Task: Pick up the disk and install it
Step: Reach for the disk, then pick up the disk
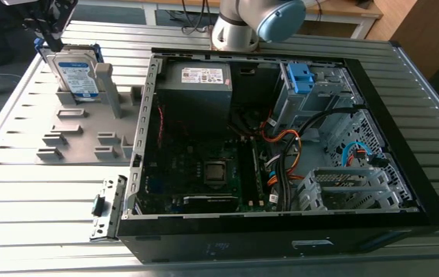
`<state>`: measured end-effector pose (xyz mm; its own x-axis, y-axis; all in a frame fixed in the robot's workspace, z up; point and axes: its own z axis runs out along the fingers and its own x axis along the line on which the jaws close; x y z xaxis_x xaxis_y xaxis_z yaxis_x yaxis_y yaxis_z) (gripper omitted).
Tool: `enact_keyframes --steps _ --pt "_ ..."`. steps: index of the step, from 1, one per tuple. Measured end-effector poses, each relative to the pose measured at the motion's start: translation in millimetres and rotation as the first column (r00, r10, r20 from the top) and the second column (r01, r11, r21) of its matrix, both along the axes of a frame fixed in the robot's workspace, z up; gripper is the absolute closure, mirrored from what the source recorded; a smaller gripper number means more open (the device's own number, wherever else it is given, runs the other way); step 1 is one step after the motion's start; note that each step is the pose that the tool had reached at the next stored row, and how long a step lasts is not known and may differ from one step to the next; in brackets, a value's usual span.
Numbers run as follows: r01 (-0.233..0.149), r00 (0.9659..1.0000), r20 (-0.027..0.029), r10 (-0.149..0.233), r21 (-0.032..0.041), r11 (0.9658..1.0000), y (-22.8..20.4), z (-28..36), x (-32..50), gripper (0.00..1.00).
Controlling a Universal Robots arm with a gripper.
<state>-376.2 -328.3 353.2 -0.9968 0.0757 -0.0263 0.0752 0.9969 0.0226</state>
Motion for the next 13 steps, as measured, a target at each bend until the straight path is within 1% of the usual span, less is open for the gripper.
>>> enact_keyframes --steps 5,13 --pt "0.000 1.0000 -0.0001 0.000 0.0000 1.0000 2.2 -3.1 -5.9 0.89" --pt "-0.003 1.0000 -0.0002 0.003 -0.0001 1.0000 2.3 -3.4 -6.1 0.89"
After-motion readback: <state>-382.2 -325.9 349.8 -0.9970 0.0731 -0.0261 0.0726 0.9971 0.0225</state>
